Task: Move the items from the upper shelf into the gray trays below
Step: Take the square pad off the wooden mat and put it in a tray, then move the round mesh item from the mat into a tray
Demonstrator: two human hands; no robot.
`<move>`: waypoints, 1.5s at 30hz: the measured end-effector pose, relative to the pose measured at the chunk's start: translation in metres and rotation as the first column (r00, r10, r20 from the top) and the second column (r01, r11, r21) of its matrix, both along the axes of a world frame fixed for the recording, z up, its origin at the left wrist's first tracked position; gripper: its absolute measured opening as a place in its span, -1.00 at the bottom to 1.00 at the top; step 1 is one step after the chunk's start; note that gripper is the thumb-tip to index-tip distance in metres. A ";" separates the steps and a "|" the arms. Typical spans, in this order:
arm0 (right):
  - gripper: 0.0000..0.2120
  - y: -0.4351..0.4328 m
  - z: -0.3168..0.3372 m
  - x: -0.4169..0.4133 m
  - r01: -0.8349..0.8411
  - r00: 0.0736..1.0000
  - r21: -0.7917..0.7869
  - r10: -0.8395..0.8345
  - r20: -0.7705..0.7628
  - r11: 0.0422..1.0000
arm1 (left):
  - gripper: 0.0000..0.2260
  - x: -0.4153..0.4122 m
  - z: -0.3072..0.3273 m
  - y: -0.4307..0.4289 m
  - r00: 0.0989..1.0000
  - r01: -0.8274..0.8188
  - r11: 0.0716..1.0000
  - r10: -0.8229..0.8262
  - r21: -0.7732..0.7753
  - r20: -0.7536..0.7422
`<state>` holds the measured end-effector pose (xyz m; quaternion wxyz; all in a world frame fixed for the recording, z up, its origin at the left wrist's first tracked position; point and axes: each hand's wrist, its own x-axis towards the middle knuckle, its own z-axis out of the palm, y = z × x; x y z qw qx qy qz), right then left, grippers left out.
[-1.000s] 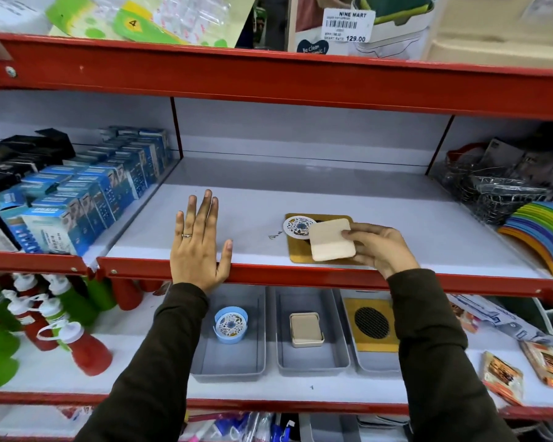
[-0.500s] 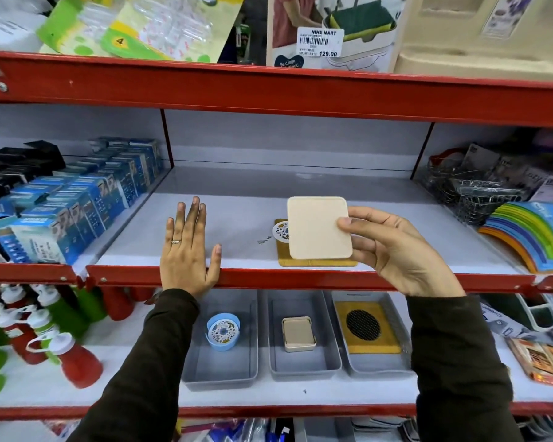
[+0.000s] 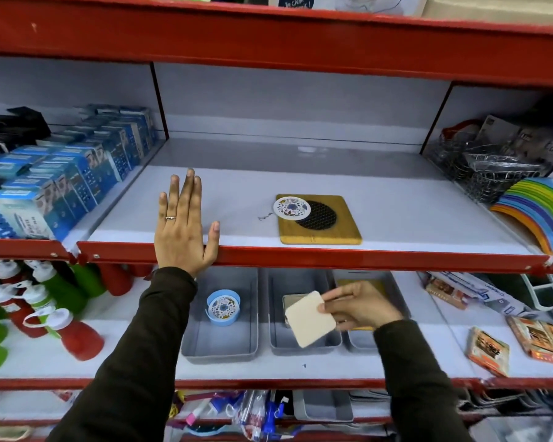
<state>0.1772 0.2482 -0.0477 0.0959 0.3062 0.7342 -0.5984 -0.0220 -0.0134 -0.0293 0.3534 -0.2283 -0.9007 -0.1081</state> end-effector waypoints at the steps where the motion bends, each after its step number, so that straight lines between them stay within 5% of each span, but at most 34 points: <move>1: -0.79 0.002 -0.020 -0.010 0.065 0.998 0.005 -0.065 0.010 0.998 | -0.32 -0.001 0.000 0.000 1.000 0.002 1.000 -0.002 0.004 -0.002; 5: -0.82 0.012 -0.091 -0.052 0.281 0.959 -0.012 -0.282 -0.033 0.960 | -0.32 -0.002 0.000 0.001 1.000 0.002 1.000 -0.001 0.022 -0.015; 9: -0.83 0.027 -0.152 -0.090 0.356 0.928 0.143 -0.367 0.060 0.923 | -0.32 -0.004 0.000 0.002 0.999 -0.005 1.000 0.006 0.019 -0.035; 17: -0.72 0.016 -0.159 -0.108 0.074 0.959 0.499 -0.199 0.202 0.863 | -0.31 -0.007 -0.001 0.003 0.997 -0.008 1.000 0.010 0.029 -0.076; 22: -0.74 0.024 -0.165 -0.112 -0.071 0.969 0.544 -0.073 0.238 0.836 | -0.31 -0.005 -0.001 0.003 0.996 0.003 0.999 0.000 0.036 -0.087; 28: -0.78 -0.006 -0.104 -0.081 0.044 0.999 0.503 -0.053 0.003 0.863 | -0.32 -0.003 0.001 0.003 0.998 -0.014 1.000 0.016 0.027 -0.069; 33: -0.70 -0.043 -0.007 -0.034 -0.367 0.930 0.332 0.343 0.131 0.869 | -0.31 0.000 0.001 0.003 0.999 -0.037 0.999 0.037 0.005 -0.040; 36: -0.67 -0.050 0.066 -0.015 -0.484 0.868 0.215 0.496 -0.005 0.849 | -0.31 0.001 0.002 0.002 0.998 -0.050 0.999 0.050 -0.011 -0.029; 38: -0.70 -0.046 0.099 -0.020 -0.429 0.880 0.202 0.458 -0.125 0.880 | -0.31 0.001 0.002 0.002 0.998 -0.049 0.999 0.048 -0.019 -0.026; 41: -0.74 -0.034 0.118 -0.051 -0.088 0.922 0.267 0.180 -0.343 0.960 | -0.31 0.001 0.003 0.001 0.999 -0.045 0.999 0.045 -0.016 -0.027; 43: -0.68 -0.017 0.110 -0.086 0.157 0.910 0.423 0.036 -0.413 0.892 | -0.31 0.001 0.003 0.001 0.999 -0.039 0.999 0.039 -0.014 -0.031; 45: -0.51 -0.006 0.100 -0.117 0.217 0.940 0.589 -0.002 -0.342 0.779 | -0.31 0.001 0.003 0.001 0.999 -0.031 0.999 0.031 -0.007 -0.037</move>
